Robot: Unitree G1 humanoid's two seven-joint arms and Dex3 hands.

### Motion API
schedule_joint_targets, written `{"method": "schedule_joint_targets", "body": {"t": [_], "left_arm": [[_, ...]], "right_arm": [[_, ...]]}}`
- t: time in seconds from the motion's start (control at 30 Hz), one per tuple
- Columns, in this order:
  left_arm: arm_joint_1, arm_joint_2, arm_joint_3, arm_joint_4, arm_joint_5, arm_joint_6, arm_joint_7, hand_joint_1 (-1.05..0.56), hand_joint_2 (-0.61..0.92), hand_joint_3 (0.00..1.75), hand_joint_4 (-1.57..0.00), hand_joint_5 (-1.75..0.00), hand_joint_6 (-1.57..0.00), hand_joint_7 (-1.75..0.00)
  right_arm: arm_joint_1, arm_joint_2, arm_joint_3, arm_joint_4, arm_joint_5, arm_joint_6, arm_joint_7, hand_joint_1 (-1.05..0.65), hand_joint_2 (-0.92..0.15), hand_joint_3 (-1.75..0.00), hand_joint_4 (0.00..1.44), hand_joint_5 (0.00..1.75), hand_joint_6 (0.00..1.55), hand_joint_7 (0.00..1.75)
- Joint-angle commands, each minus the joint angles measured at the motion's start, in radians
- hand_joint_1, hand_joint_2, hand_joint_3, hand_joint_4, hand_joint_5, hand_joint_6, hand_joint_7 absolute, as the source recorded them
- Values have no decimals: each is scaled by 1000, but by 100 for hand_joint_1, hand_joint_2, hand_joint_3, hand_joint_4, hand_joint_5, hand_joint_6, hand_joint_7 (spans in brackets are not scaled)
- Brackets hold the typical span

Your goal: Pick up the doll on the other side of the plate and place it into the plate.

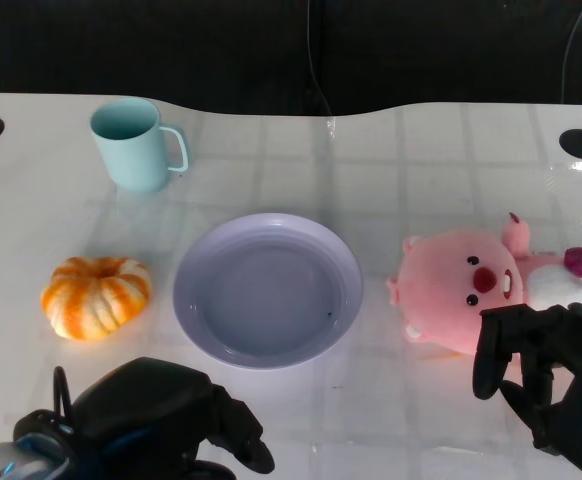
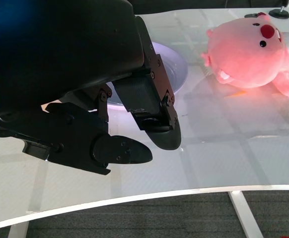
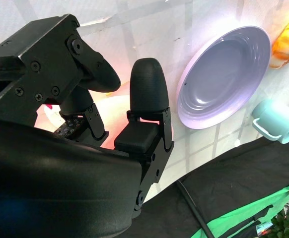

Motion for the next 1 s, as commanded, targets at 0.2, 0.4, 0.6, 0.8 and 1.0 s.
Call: {"method": "schedule_joint_targets", "body": {"t": [0.2,0.4,0.6,0.8,1.0], "left_arm": [[-4,17,5,6,2,-15,6,-27,92,29,-76,-118,-107,-1],[-5,15,6,7,0,-12,0,-27,92,29,-75,-118,-107,-1],[-5,15,6,5,-1,-8,-3,-27,92,30,-75,-118,-106,0],[-4,15,7,3,0,-6,-4,-27,92,30,-75,-118,-106,0],[-8,17,4,6,4,-6,-4,-27,92,30,-75,-119,-106,0]], "right_arm": [[-9,-17,-7,-1,-6,7,-2,1,-40,-129,84,175,81,143],[-9,-16,-9,6,-3,-2,-6,1,-40,-129,84,174,81,141],[-8,-16,-9,4,-6,-4,-7,1,-40,-128,85,175,82,140],[-9,-18,-8,3,-6,-3,-6,2,-41,-127,85,175,82,140],[-9,6,-32,24,22,-50,-45,2,-39,-125,83,164,81,130]]}}
